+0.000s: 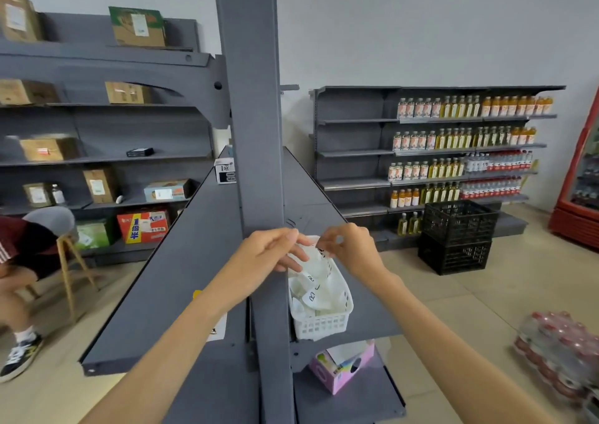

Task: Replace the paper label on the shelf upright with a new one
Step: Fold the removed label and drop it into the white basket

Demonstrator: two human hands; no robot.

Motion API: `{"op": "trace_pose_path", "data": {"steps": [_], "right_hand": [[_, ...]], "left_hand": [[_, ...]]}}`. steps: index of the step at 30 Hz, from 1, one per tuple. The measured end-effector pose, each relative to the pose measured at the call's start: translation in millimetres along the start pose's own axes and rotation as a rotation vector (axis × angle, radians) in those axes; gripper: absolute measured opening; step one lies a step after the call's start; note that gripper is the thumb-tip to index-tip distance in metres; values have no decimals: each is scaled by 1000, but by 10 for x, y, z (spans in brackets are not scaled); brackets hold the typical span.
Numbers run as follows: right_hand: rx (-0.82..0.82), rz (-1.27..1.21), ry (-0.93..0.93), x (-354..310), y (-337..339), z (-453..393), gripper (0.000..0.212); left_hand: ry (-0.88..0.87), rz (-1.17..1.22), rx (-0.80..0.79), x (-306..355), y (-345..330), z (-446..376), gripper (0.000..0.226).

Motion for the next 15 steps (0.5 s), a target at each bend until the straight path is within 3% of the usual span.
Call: {"op": "trace_pose_path", "data": {"steps": [6,9,12,15], "right_hand": [[-155,160,-131,380,-464,23,30],[-25,37,-99,261,-335,58,28],[183,-250,5,-142,-98,148,41],[272,-484,102,-600,21,241,47]], "left_hand": [[-54,113,96,-144,294,143,44],[-58,213,152,-255,475,189,44],[-52,276,194,-460,665,222,45],[-28,276,187,-709,783,221,45]]}}
Point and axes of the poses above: each hand's wrist, its own z-axis away from the middle knuckle, its own y-axis out of the back of the hand, x = y × z, the point moved 8 cm from there along -z, towards the middle knuckle, and after that the axes turned 15 degrees about -z, right-handed, at the moved point
